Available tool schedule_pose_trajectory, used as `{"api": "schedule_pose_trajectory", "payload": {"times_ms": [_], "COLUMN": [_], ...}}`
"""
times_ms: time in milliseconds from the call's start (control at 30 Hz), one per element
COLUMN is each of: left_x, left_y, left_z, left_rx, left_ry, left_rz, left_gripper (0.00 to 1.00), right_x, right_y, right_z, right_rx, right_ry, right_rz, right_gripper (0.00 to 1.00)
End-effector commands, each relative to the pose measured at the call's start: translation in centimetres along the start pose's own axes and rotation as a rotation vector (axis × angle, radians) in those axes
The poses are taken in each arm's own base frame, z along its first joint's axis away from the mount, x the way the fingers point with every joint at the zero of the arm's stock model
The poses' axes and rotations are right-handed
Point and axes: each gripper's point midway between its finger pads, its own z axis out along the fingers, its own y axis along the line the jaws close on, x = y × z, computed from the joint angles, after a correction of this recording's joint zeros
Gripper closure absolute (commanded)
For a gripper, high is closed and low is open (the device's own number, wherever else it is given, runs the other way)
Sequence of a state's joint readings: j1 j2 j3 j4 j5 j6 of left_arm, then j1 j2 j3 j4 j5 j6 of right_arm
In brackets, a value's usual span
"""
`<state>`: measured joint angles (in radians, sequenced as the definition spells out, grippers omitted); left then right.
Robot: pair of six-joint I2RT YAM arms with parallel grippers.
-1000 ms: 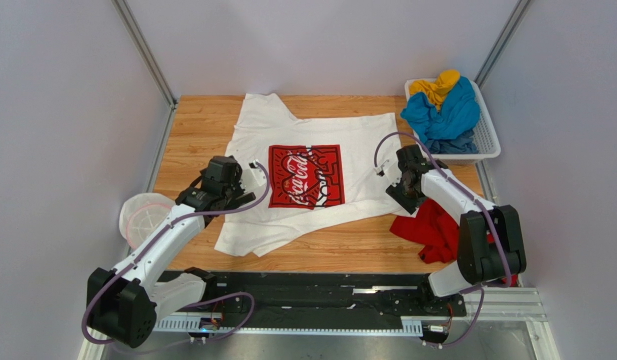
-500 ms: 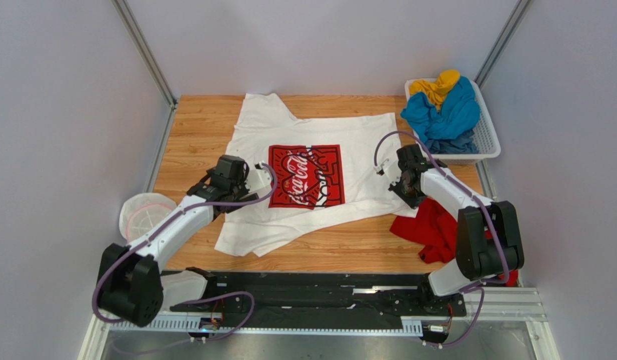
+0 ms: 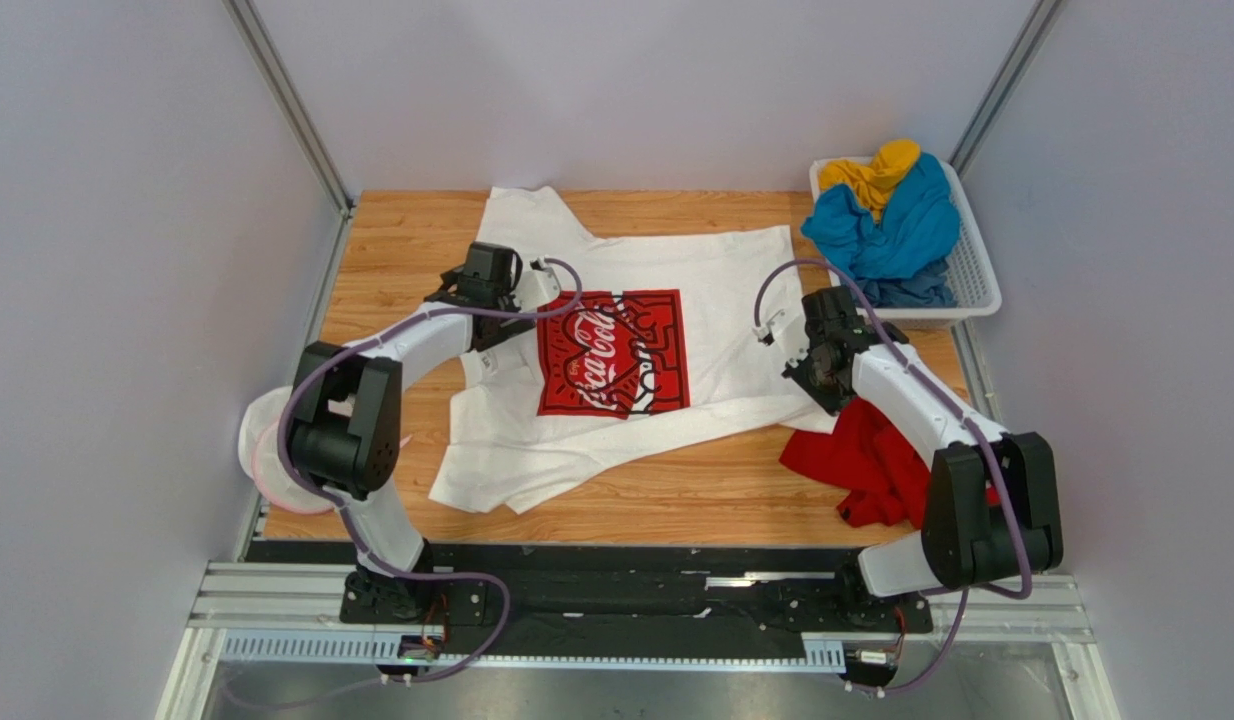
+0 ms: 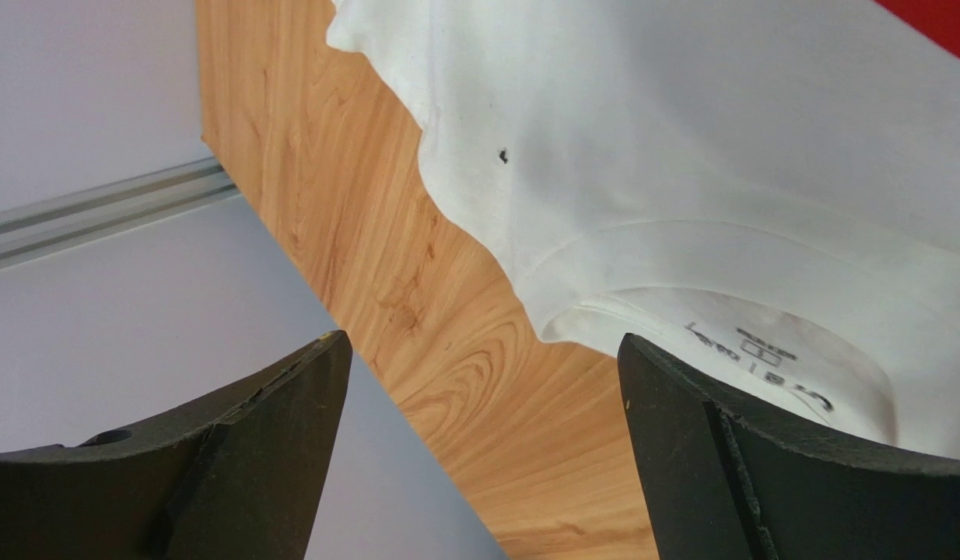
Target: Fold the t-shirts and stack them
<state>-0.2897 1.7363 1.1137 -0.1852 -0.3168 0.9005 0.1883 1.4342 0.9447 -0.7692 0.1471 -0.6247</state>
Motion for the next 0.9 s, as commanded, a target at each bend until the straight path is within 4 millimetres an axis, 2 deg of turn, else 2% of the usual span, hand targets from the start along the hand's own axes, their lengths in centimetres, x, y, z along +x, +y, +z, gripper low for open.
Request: {"api": "schedule_pose_trajectory", "payload": {"times_ms": [0, 167, 300, 600, 867], "left_x": [-0.8, 0.3, 2.0, 5.4, 6.4], "left_y": [2.1, 1.5, 1.6, 3.5, 4.8], "left_z": [1.5, 3.4, 5.1, 7.9, 9.2], "left_rx": [-0.043, -0.024, -0.023, -0.037, -0.065], "left_ry": [-0.014, 0.025, 0.074, 0.165, 0.197], "left_rz": [0.012, 0.043, 0.065, 0.071, 0.105], "left_gripper": [0.07, 0.07, 0.07, 0.07, 0.08], "right_x": [0.3, 0.3, 0.4, 0.7, 0.9], "right_y": [-0.3, -0.3, -0.2, -0.2, -0.4], "right_z": [-1.2, -1.5, -1.6, -2.3, -2.9], "right_rx": [0.024, 0.030, 0.028, 0.043, 0.056], "right_ry": [-0.019, -0.024, -0.026, -0.036, -0.040], "right_rz": [0.019, 0.021, 0.025, 0.033, 0.039], "right_gripper": [1.00, 1.00, 1.00, 1.00, 1.00]}}
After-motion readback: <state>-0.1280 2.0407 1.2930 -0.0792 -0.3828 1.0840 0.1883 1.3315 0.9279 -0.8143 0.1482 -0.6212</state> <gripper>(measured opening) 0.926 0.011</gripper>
